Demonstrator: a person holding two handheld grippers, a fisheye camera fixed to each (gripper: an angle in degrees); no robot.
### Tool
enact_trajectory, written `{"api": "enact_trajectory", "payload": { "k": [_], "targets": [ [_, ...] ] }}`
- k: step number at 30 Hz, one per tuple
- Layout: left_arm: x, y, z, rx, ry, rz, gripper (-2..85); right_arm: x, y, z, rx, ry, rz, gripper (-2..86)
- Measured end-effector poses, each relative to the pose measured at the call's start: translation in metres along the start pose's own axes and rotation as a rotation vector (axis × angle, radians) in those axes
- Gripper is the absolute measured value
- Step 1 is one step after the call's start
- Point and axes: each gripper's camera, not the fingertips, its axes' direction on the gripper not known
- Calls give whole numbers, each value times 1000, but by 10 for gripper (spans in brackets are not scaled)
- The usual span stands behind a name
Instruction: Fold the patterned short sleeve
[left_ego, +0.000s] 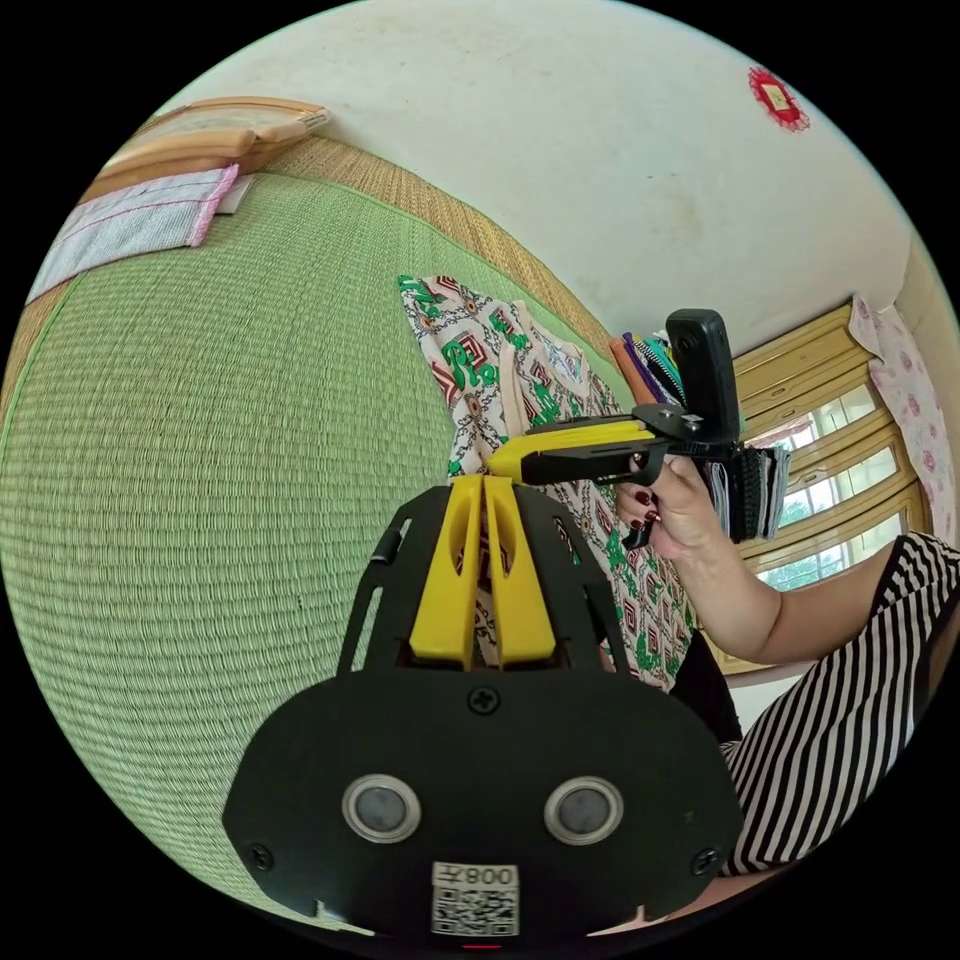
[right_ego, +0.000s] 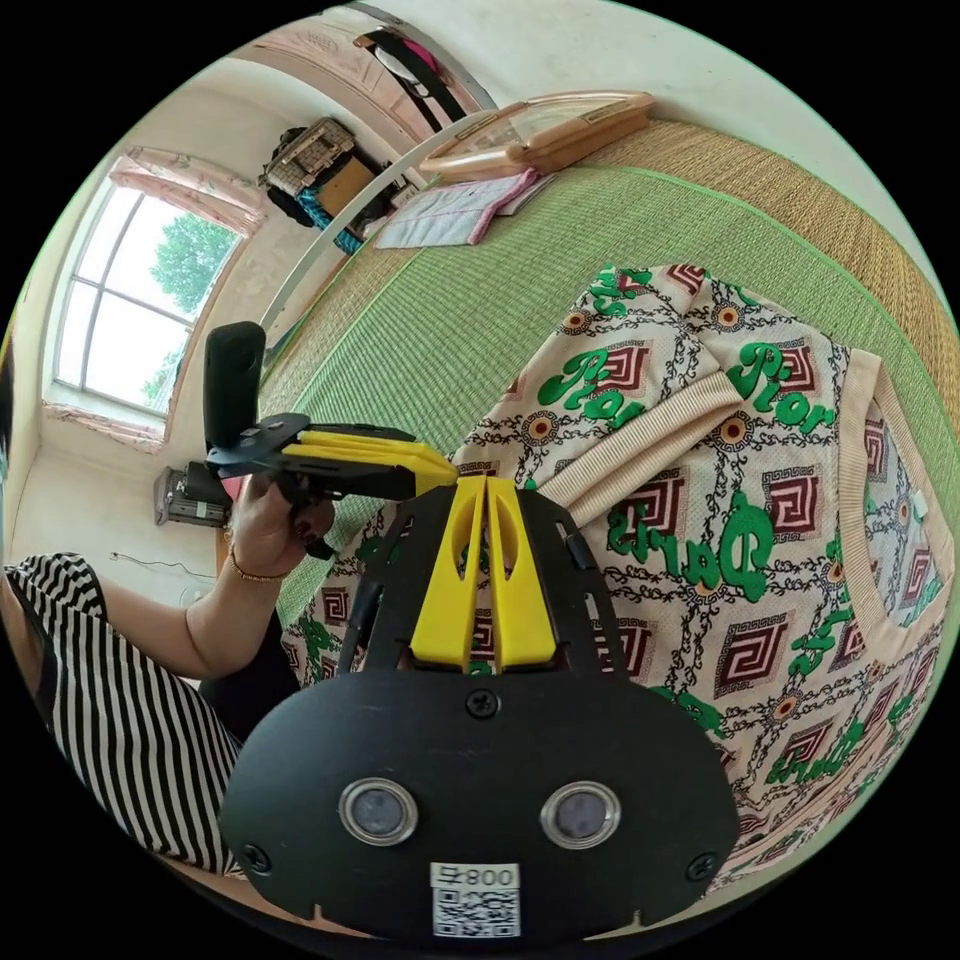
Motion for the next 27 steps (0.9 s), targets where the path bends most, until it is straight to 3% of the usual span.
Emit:
{"api": "enact_trajectory", "payload": {
  "k": [9,18,27],
  "targets": [
    [18,11,-22,76,9,22,2,-21,35,5,28,78,73,1],
    [57,2,-34,105,-30,51,1,54,170,-75,178,343,430,1],
    [112,-94,6,-21,-266,171,1,124,210,-70,247,427,606,0]
  ]
}}
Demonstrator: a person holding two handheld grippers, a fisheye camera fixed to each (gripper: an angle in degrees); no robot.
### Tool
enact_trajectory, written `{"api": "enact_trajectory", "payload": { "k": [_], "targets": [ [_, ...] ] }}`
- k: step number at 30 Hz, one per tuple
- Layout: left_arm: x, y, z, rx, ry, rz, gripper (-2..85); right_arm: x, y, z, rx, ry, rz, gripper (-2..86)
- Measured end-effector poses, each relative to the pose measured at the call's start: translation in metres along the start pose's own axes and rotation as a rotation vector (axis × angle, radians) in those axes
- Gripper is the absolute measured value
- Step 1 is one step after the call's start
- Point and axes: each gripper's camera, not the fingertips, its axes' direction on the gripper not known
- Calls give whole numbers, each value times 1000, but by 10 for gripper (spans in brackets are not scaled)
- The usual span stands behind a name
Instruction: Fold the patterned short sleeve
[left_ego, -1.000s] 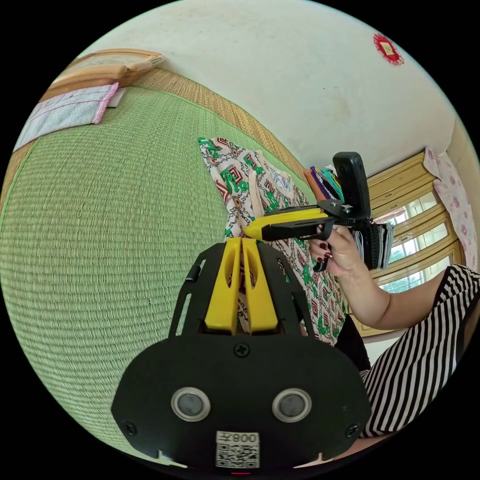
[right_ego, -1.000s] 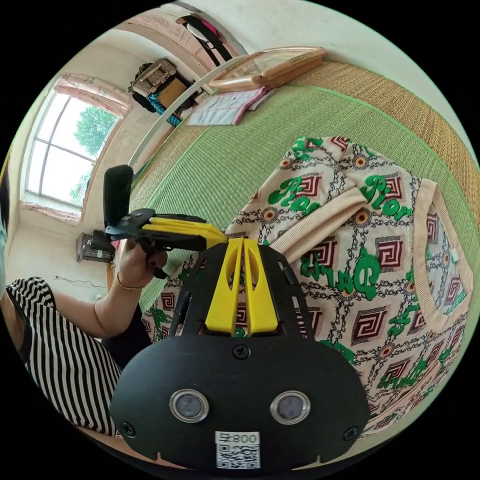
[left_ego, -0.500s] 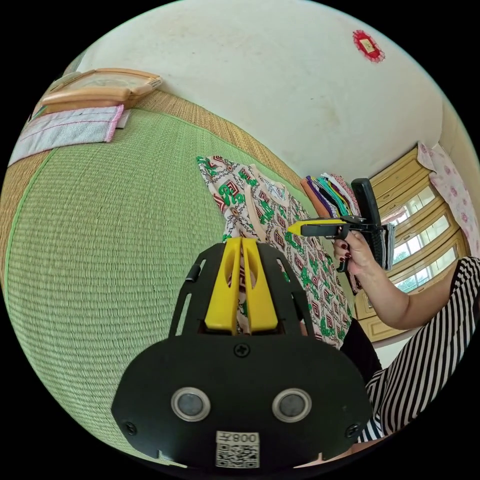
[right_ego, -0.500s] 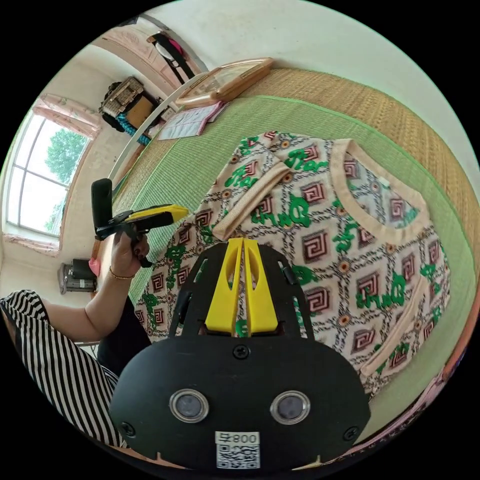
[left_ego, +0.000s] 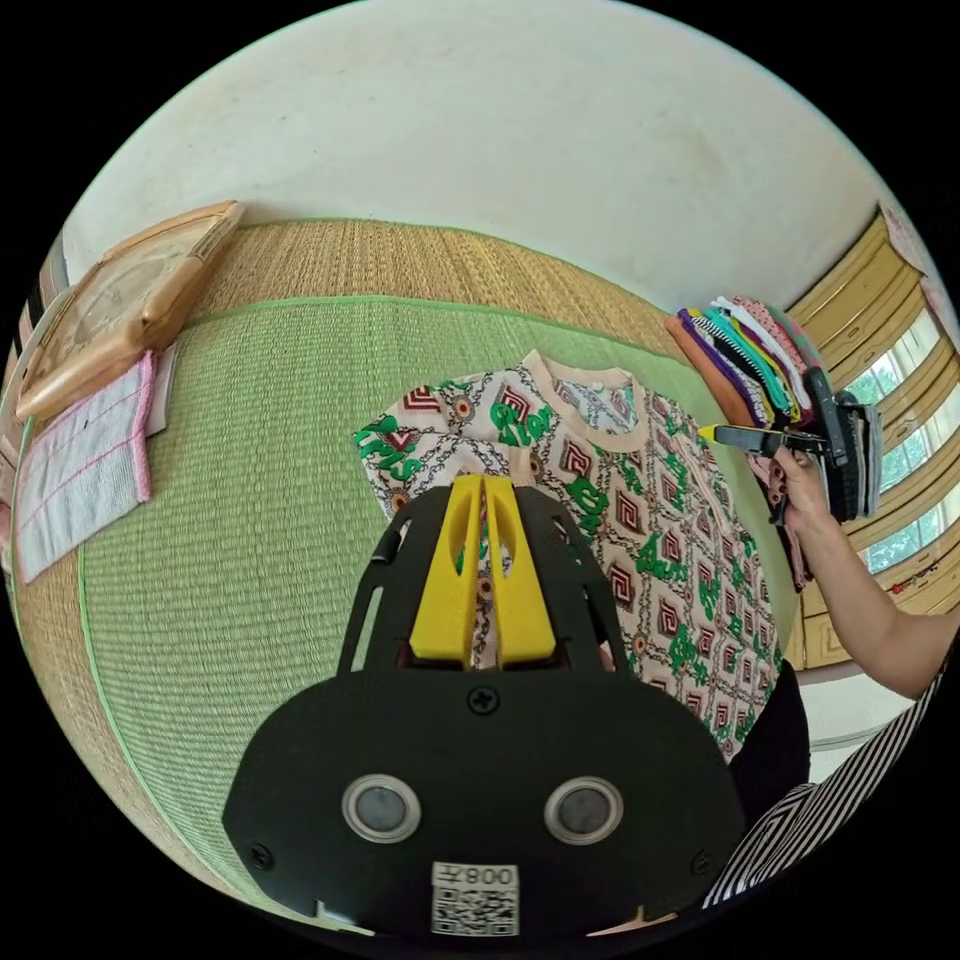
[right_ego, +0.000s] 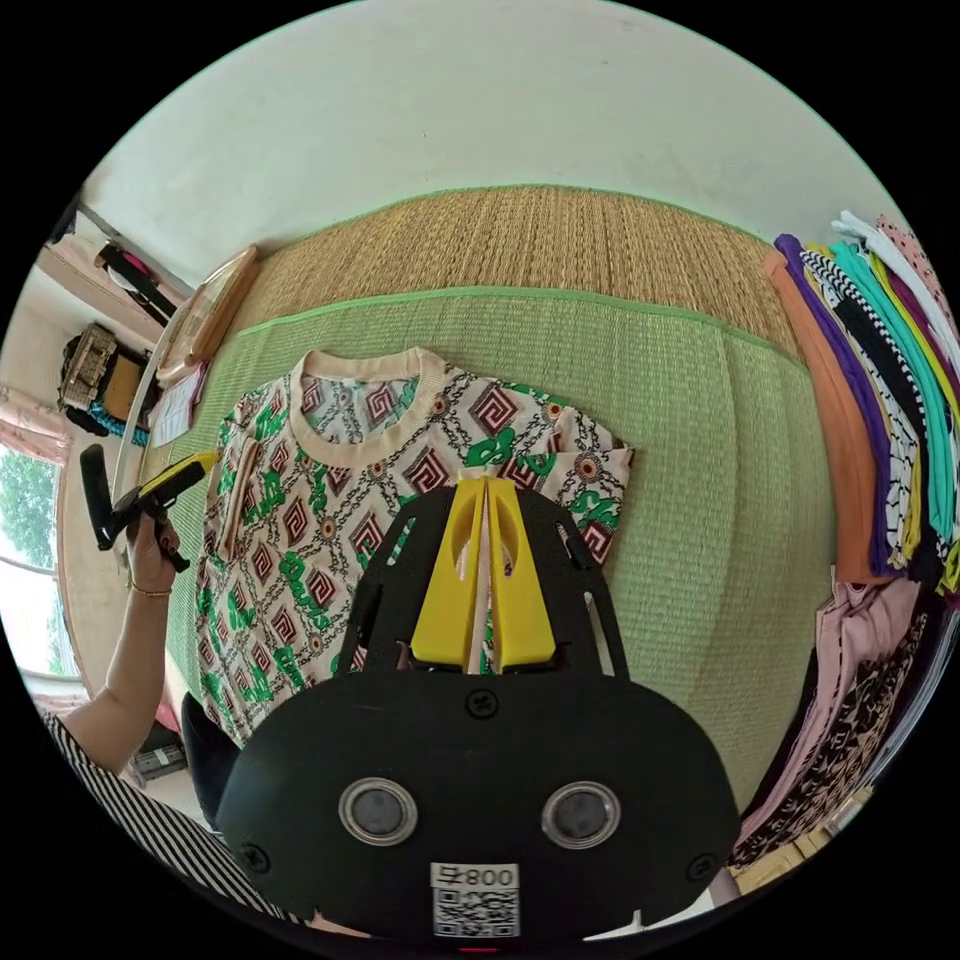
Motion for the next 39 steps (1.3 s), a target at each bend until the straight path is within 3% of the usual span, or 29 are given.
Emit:
{"api": "enact_trajectory", "payload": {
  "k": [3,18,27,34,39],
  "targets": [
    [4,-11,19,-82,-88,-5,1,11,5,33,-42,54,26,0],
    [16,-45,25,-78,-101,-34,0,30,25,114,-31,-35,58,0],
    [27,10,-20,-72,-34,-60,1,30,112,127,20,-156,64,0],
    [23,59,-19,-196,6,-136,2,28,193,187,-48,-198,103,1],
    [26,73,-44,-189,-4,-138,2,34,207,205,-64,-207,146,2]
  ]
}}
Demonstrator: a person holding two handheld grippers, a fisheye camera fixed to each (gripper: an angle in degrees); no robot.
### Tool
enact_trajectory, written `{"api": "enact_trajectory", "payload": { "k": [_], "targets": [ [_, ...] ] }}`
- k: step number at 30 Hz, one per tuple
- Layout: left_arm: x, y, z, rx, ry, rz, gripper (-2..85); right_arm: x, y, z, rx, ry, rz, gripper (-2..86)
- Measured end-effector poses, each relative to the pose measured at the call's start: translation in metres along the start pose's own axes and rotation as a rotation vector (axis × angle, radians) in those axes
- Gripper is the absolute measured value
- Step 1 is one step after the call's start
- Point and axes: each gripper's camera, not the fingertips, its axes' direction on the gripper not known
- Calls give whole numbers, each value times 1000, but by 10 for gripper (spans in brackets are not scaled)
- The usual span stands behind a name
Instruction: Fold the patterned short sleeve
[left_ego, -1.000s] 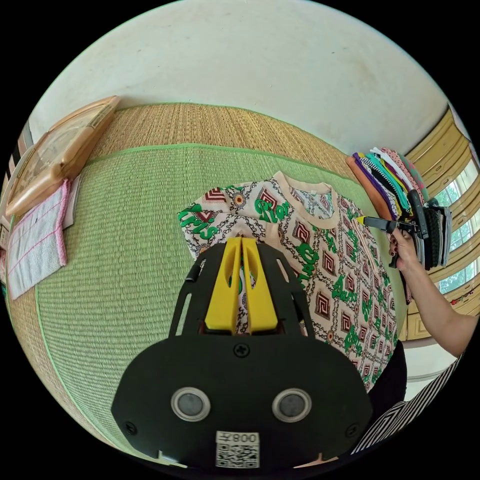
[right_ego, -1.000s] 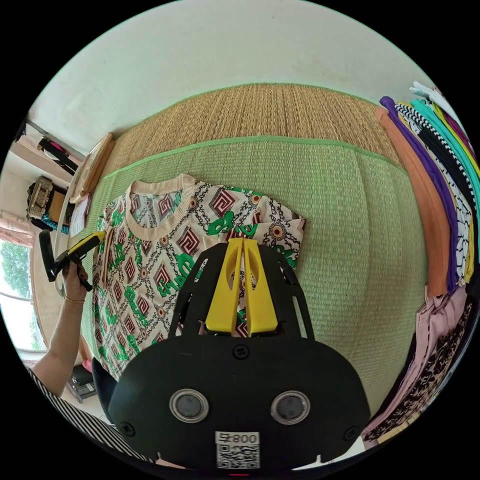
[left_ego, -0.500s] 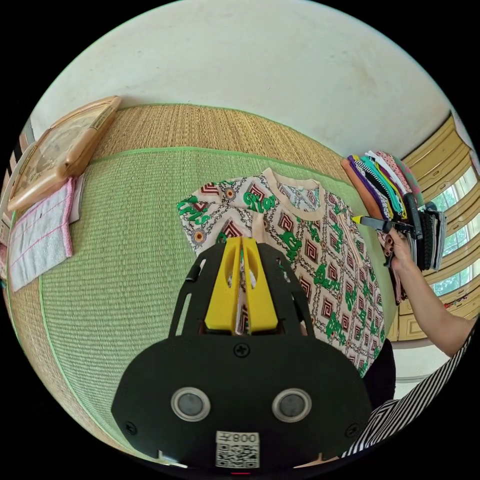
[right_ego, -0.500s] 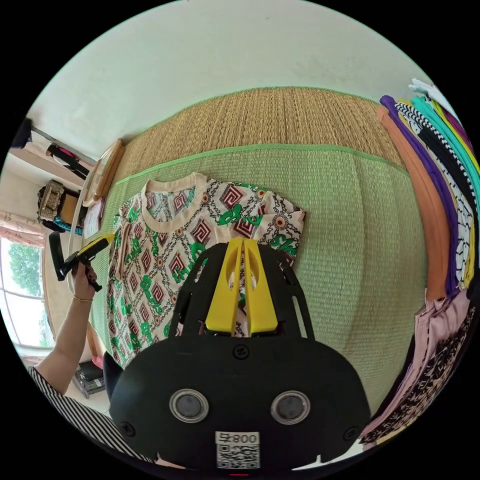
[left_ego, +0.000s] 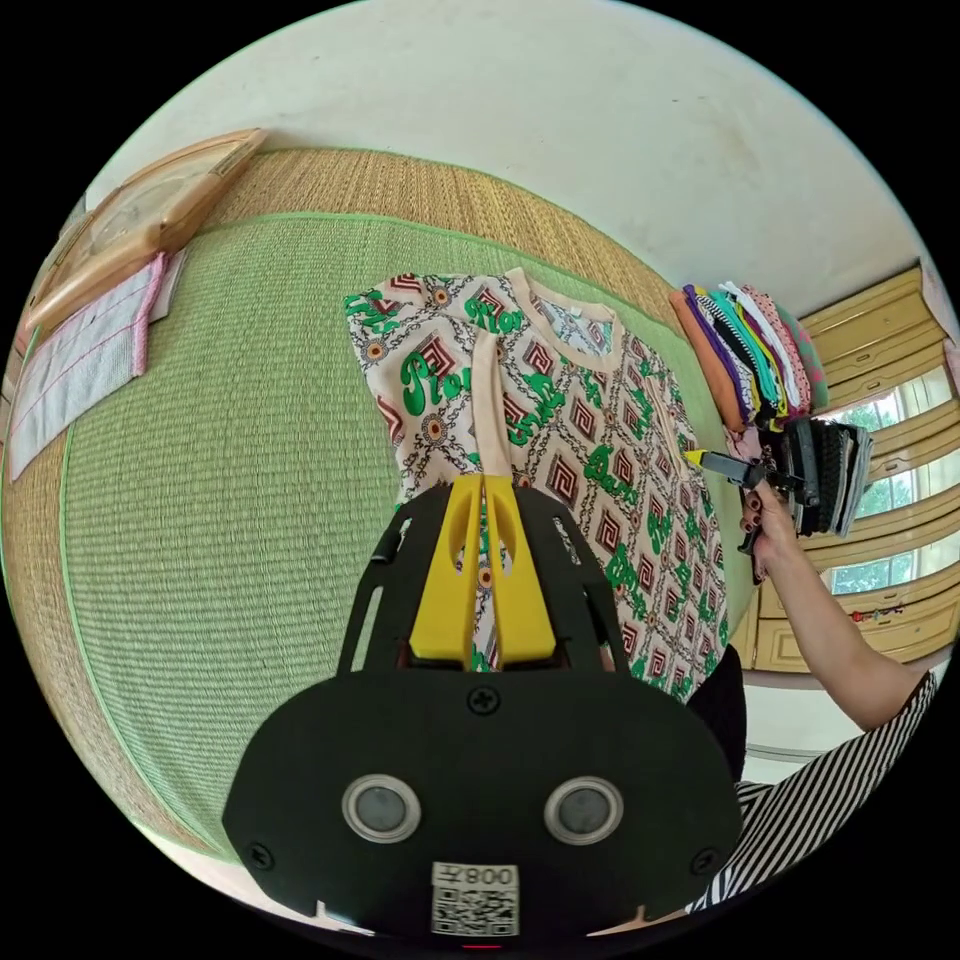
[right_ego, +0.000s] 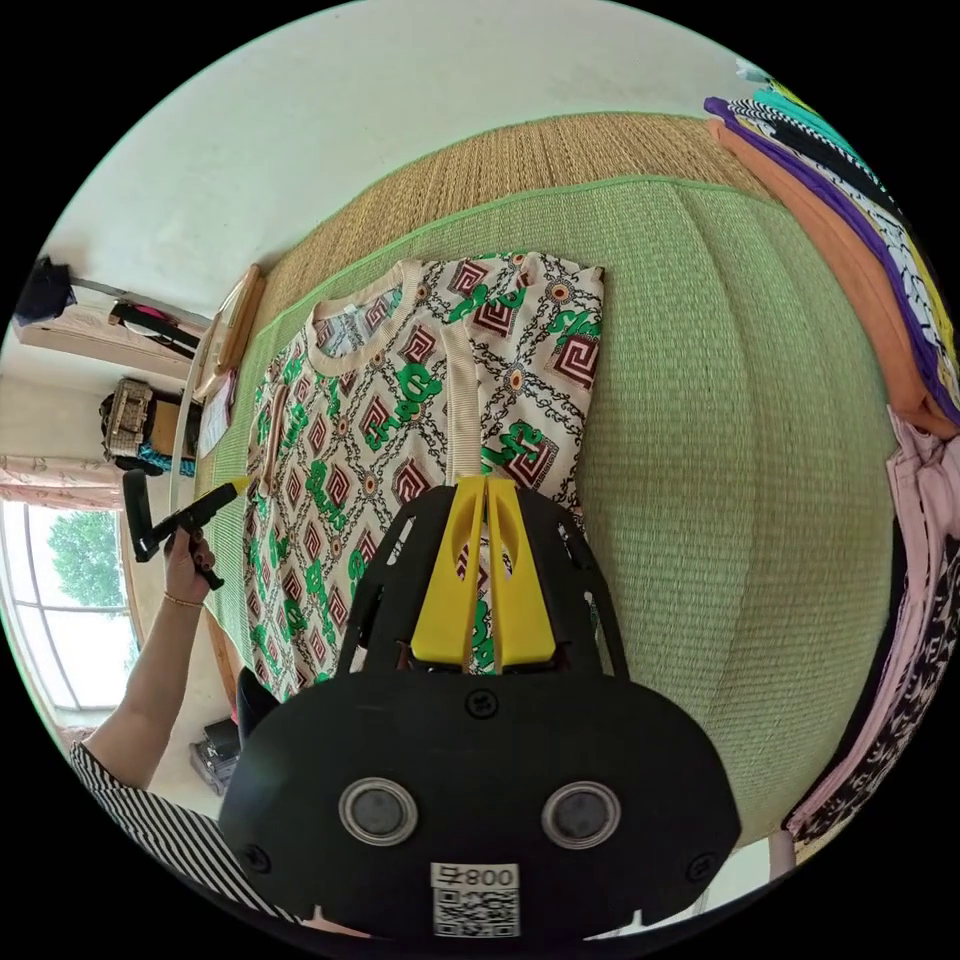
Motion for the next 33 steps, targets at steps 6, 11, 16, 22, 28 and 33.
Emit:
{"api": "enact_trajectory", "payload": {
  "k": [6,11,16,22,28,33],
  "targets": [
    [-10,56,-38,36,118,0,3,12,46,-7,54,-65,-13,2],
    [-36,153,-65,38,247,-79,11,37,129,-5,48,-152,-8,2],
    [-59,253,-85,37,347,-209,38,74,248,5,52,-249,76,3],
    [-69,341,-101,43,368,-299,68,102,349,20,82,-352,139,13],
    [-56,369,-98,-11,338,-279,83,96,394,55,45,-376,151,44],
    [-45,378,-87,-82,299,-256,89,78,408,79,20,-381,134,63]
  ]
}}
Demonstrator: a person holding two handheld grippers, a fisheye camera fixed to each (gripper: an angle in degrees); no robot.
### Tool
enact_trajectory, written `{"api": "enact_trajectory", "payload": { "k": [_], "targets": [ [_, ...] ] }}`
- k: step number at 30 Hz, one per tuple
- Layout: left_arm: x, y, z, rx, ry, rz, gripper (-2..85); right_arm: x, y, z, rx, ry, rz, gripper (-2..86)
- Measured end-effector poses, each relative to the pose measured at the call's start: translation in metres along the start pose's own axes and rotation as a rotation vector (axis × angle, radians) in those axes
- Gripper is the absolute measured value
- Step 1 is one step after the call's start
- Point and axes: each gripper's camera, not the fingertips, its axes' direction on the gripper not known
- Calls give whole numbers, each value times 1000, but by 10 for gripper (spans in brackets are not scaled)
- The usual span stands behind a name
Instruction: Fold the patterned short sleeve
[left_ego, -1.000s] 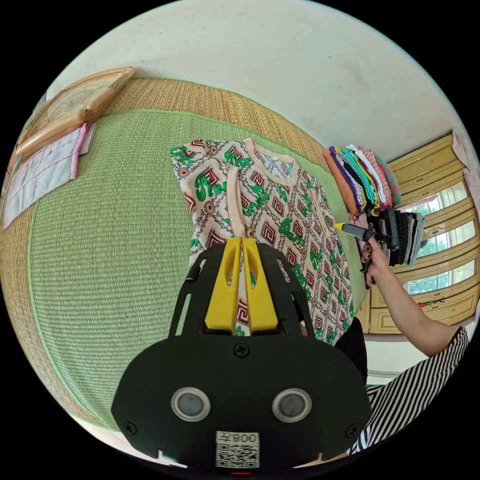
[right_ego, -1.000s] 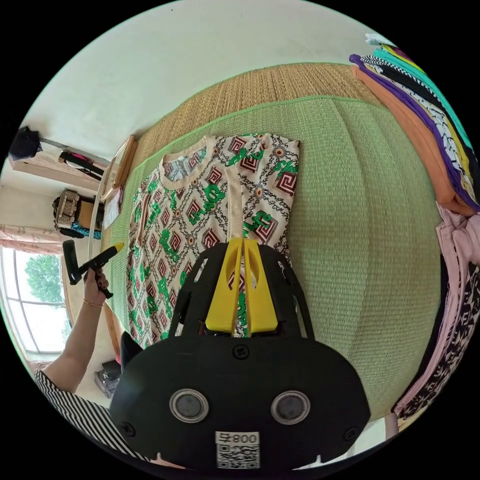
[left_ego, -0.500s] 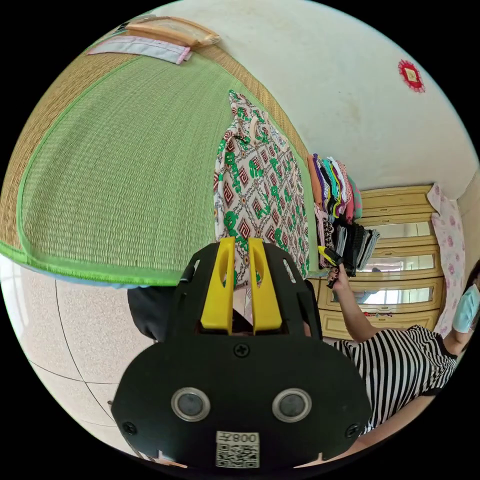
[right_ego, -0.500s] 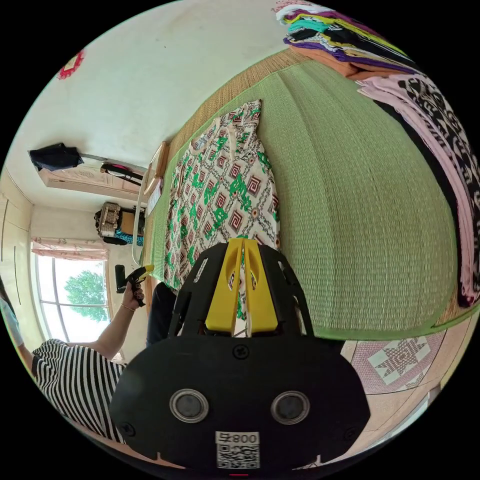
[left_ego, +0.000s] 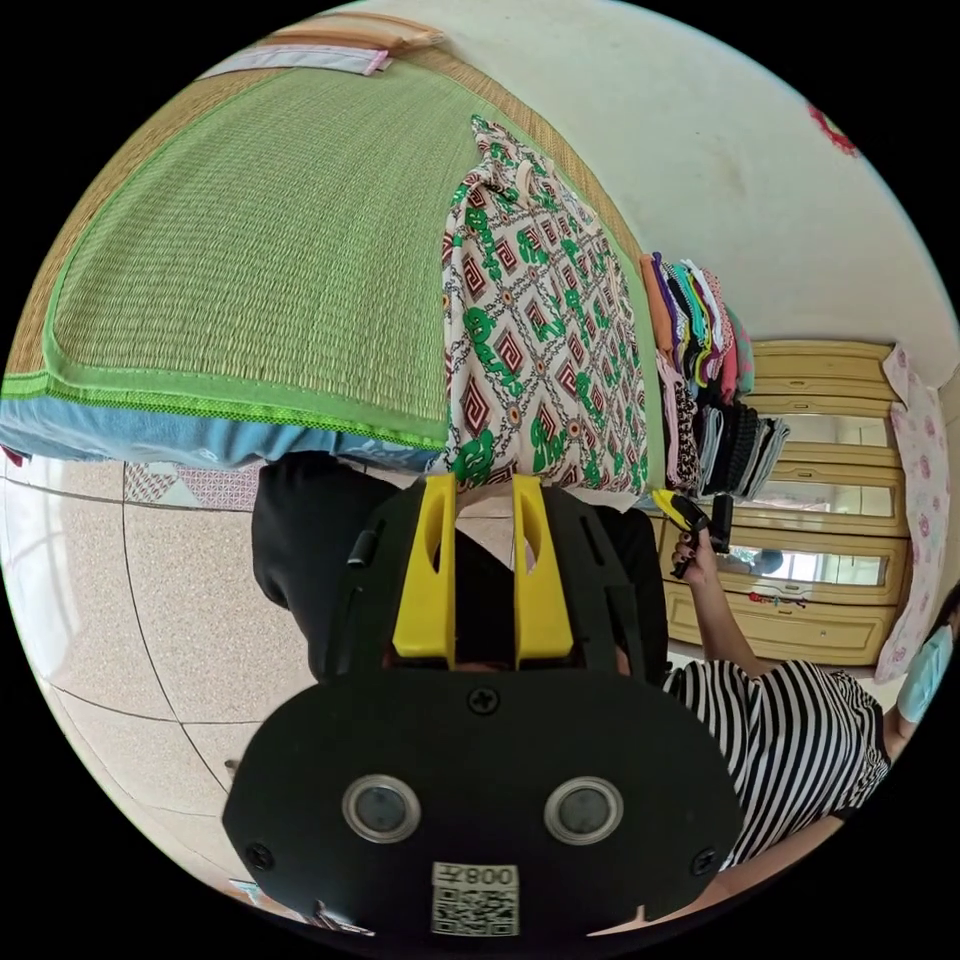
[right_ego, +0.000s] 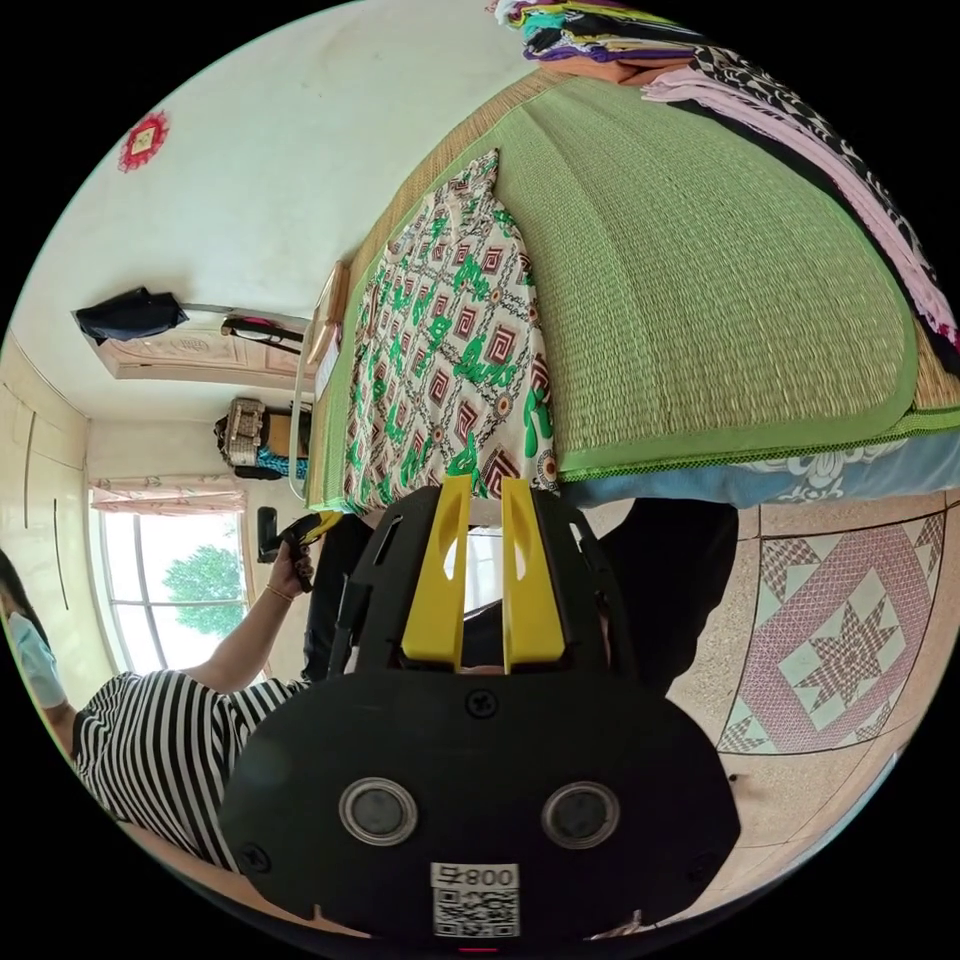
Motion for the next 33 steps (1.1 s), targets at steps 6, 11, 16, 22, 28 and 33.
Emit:
{"api": "enact_trajectory", "payload": {
  "k": [6,11,16,22,28,33],
  "targets": [
    [0,7,8,-80,-55,-2,92,-9,12,26,-32,56,-10,75],
    [0,2,20,-160,-78,-1,88,-12,13,48,-63,123,7,85],
    [4,-6,34,-245,-108,7,91,-11,6,71,-103,179,30,89],
    [6,-6,43,-305,-109,7,86,-8,-12,93,-133,200,42,89],
    [7,-1,45,-333,-98,3,78,-9,-27,114,-154,192,32,83],
    [6,8,41,-353,-95,4,64,-10,-29,125,-165,203,4,76]
  ]
}}
